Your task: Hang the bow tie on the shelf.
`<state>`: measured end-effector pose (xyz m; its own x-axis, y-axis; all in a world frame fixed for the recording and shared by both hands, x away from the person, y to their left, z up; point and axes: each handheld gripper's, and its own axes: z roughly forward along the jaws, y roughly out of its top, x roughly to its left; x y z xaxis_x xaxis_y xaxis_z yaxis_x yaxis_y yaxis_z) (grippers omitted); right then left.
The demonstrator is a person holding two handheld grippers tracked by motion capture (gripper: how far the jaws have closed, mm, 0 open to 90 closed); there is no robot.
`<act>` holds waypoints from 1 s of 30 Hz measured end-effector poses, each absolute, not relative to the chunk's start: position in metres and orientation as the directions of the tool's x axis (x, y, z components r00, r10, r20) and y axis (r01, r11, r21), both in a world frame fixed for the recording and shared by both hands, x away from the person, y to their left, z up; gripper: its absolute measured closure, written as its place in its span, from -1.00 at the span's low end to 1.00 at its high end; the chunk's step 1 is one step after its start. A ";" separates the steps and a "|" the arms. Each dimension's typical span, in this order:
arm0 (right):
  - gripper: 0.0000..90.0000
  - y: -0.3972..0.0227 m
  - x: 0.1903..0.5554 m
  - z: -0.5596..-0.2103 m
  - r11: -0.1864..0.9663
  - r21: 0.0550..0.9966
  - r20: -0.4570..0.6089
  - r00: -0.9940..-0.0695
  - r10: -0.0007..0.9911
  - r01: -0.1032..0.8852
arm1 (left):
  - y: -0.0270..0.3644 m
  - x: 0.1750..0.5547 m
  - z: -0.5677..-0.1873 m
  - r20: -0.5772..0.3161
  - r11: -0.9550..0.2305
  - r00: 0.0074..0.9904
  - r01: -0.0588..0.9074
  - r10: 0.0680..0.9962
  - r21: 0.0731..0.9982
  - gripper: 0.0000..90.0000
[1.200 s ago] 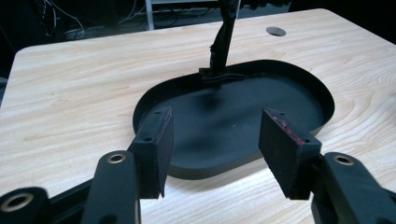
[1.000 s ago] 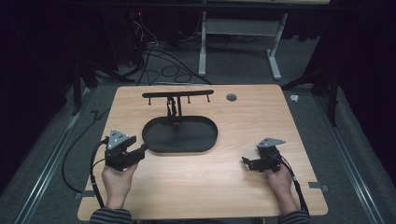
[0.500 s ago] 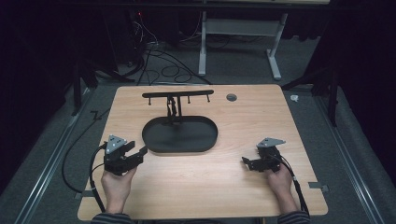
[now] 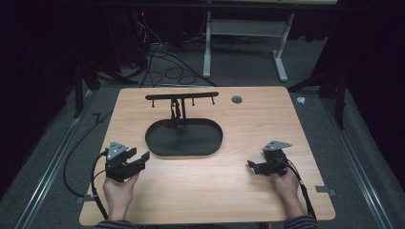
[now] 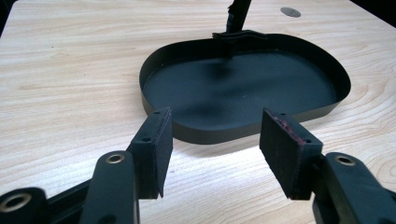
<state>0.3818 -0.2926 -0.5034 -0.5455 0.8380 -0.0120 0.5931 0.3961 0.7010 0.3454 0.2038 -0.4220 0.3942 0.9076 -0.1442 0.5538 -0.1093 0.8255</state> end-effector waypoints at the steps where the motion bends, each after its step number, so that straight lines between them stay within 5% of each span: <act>1: -0.68 -0.293 0.382 -0.503 0.396 0.701 -0.012 -0.546 0.838 0.593 | 0.205 0.345 -0.423 -0.144 -0.111 0.393 0.558 0.908 0.823 0.00; 30: -0.68 -0.293 0.382 -0.503 0.396 0.701 -0.012 -0.546 0.838 0.593 | 0.211 0.344 -0.445 -0.186 -0.071 0.353 0.602 0.917 0.795 -0.02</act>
